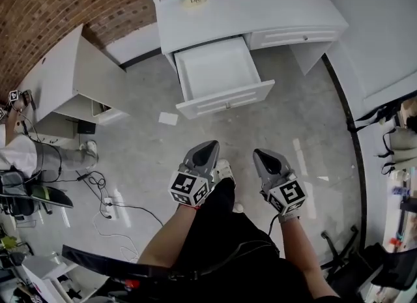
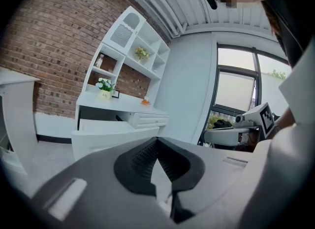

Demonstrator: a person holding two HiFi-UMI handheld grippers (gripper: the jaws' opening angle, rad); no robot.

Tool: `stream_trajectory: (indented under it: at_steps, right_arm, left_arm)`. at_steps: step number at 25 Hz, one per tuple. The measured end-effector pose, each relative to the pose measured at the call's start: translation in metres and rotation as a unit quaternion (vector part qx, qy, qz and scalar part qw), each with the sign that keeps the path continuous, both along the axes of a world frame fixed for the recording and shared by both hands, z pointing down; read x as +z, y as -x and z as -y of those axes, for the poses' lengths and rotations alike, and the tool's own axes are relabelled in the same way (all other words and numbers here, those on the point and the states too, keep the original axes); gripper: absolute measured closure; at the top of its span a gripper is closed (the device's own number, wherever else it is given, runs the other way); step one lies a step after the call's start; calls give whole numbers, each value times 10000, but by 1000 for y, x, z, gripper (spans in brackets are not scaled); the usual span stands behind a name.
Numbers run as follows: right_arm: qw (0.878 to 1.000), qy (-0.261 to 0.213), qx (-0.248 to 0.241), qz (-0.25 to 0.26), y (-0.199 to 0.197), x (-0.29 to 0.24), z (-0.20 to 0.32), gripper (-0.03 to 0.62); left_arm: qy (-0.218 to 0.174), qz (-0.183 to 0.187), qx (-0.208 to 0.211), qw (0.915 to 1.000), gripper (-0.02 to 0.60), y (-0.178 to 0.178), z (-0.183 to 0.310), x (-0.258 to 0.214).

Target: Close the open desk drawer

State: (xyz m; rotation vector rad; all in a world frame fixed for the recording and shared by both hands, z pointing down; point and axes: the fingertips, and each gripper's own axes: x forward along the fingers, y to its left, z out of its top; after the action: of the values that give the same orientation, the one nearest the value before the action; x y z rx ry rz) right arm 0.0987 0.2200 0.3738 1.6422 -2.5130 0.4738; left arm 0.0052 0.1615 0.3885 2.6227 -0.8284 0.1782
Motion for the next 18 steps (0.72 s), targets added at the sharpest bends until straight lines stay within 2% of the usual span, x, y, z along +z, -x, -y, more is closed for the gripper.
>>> stream_trajectory:
  at_steps: [10, 18]
  right_arm:
    - [9980, 606, -130, 133, 4, 53, 78, 592]
    - [9960, 878, 132, 125, 4, 82, 127, 591]
  left_arm:
    - [324, 36, -238, 9992, 583, -6, 70, 41]
    - [550, 26, -64, 9985, 583, -16, 99, 67]
